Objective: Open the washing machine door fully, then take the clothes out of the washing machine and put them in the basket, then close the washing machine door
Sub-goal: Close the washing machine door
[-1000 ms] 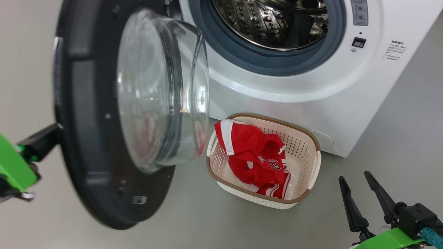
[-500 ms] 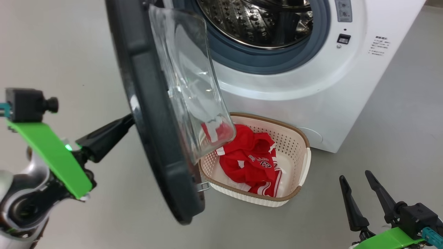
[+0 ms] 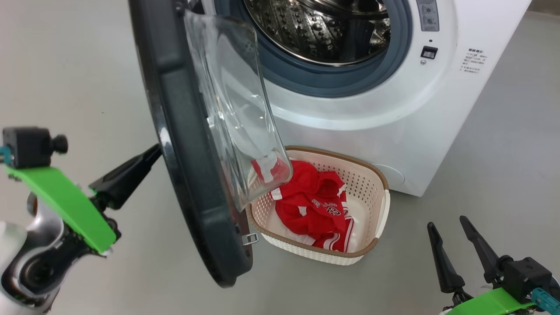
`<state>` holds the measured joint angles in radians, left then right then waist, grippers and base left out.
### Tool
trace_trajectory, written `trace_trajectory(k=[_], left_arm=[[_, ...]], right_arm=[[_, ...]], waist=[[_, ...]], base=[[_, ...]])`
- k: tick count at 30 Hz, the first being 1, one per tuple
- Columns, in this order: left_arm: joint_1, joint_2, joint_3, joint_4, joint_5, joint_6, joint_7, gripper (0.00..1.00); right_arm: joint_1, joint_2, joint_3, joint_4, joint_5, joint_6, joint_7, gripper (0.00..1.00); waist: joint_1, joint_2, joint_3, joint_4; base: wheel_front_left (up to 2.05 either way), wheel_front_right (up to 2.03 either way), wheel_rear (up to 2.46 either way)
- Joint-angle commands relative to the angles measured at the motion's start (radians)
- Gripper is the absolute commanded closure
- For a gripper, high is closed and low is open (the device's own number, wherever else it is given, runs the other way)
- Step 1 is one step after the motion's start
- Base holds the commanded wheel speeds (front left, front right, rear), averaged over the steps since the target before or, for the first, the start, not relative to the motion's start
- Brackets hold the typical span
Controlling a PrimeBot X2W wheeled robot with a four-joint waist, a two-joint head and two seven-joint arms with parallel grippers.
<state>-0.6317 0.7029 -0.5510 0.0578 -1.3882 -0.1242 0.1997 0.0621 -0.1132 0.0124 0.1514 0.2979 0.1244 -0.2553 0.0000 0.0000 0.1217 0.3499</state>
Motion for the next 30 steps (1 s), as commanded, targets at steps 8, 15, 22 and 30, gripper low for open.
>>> trace_trajectory(k=[8,15,22,30], left_arm=[[0.090,0.082,-0.017,0.079,0.051,-0.007,-0.153,0.84],[0.193,0.069,-0.055,0.133,0.040,-0.007,-0.283,0.56],[0.257,0.046,-0.059,0.183,0.021,-0.007,-0.378,0.00],[0.323,0.005,-0.040,0.262,0.038,-0.007,-0.450,0.00]], right_arm=[[0.013,0.001,0.037,-0.013,-0.001,0.006,-0.006,0.00],[0.031,0.004,0.042,-0.015,0.001,0.006,-0.006,0.00],[0.036,0.009,0.042,-0.015,0.001,0.006,-0.006,0.00],[0.041,0.011,0.039,-0.015,0.000,0.006,-0.006,0.00]], waist=[[0.0000,0.0000,-0.055,0.017],[0.0000,0.0000,-0.075,0.030],[0.0000,0.0000,-0.079,0.038],[0.0000,0.0000,-0.081,0.050]], base=[[0.00,0.00,0.00],[0.00,0.00,0.00],[0.00,0.00,0.00],[0.00,0.00,0.00]])
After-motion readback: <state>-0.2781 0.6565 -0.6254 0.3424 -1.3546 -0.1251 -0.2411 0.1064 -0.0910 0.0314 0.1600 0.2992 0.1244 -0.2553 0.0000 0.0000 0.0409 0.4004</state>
